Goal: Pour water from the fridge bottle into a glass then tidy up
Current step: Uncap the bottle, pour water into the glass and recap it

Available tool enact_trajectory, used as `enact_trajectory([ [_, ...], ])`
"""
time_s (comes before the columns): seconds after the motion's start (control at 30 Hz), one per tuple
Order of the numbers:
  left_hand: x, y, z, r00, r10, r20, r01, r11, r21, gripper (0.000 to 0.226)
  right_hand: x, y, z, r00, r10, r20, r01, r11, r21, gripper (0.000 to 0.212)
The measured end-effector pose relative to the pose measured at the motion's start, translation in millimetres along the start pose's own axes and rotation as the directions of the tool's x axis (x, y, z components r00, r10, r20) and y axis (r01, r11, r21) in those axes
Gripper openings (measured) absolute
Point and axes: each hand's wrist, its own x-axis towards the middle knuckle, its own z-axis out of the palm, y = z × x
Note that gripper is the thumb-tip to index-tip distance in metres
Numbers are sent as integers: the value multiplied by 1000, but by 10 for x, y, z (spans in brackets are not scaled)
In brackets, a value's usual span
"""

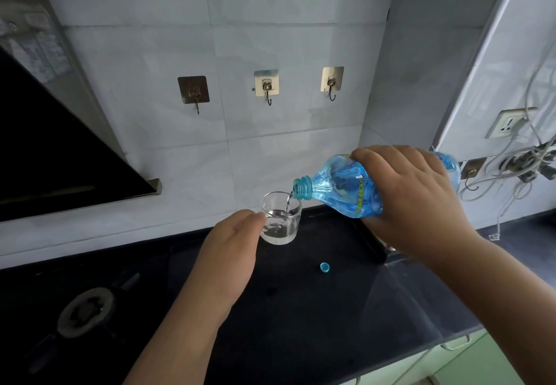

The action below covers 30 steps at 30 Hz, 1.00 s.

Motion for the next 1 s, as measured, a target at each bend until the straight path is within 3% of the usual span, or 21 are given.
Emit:
enact_trajectory([
  [1.0,398,-132,376,998,-63,-31,62,998,-28,43,118,271,443,997,32,65,-36,997,67,80],
])
